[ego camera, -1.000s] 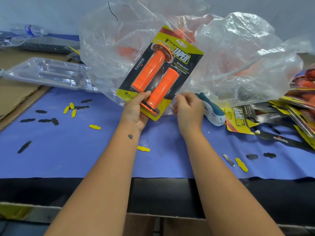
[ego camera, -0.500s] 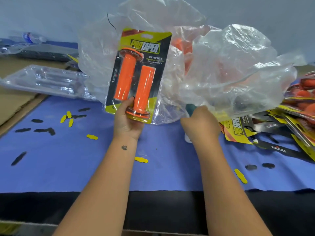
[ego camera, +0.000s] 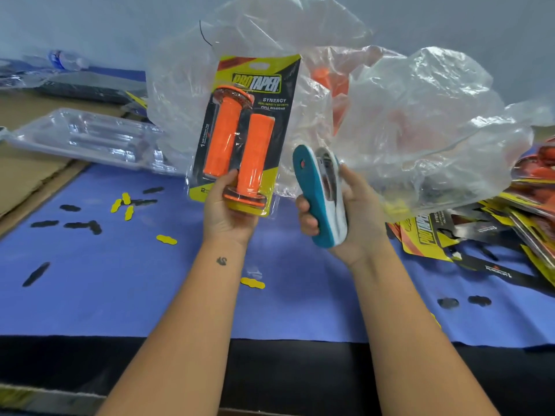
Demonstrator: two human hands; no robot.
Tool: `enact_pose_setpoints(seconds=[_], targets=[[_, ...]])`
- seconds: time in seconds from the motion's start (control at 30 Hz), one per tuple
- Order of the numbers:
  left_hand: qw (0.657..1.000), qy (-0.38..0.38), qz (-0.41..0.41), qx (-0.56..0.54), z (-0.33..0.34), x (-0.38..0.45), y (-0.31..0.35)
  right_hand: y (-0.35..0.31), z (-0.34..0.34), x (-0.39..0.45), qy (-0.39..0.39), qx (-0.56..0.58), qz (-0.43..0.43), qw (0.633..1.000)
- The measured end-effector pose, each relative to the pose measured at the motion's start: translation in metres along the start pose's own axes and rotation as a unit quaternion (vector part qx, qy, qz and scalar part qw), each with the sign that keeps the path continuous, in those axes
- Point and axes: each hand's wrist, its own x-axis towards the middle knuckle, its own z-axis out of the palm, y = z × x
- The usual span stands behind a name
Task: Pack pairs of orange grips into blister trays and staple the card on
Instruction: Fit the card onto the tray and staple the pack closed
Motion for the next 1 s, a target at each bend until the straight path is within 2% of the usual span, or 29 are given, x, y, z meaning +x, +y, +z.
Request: enact_pose_setpoints(seconds=[0.07,0.2,0.3,0.43,0.6,0.67,0.87,1.0], targets=[[1.000,0.006,0.004,0.004,0.001,0.000,-0.001,-0.001,-0.001,0.001,-0.027,0.020,-0.025,0.999],[1.000,-0.026,0.007,0.004,0.000,-0.001,-0.001,0.002,-0.007,0.015,0.102,0.036,-0.111,0.988],[0.994,-0.097,-0.025,-0.032,0.000,-0.006,0.003,0.009,-0.009,0.017,0.149,-0.042,-0.107,0.982],[0.994,-0.101,-0.017,-0.024,0.000,-0.010,0.005,0.012,-0.007,0.014,0.134,-0.176,-0.102,0.970],[0.998,-0.052,-0.004,0.036,-0.003,-0.006,0.007,0.014,-0.006,0.010,0.081,-0.212,-0.104,0.968],[0.997,-0.026,0.009,0.074,-0.004,-0.006,0.006,0.014,-0.004,0.010,0.083,-0.227,-0.092,0.966],[0.995,-0.013,0.039,0.093,-0.008,-0.004,0.007,0.015,-0.004,0.011,0.120,-0.375,-0.076,0.916],[0.994,-0.009,0.054,0.092,-0.008,-0.002,0.007,0.016,-0.004,0.013,0.110,-0.446,-0.065,0.886]])
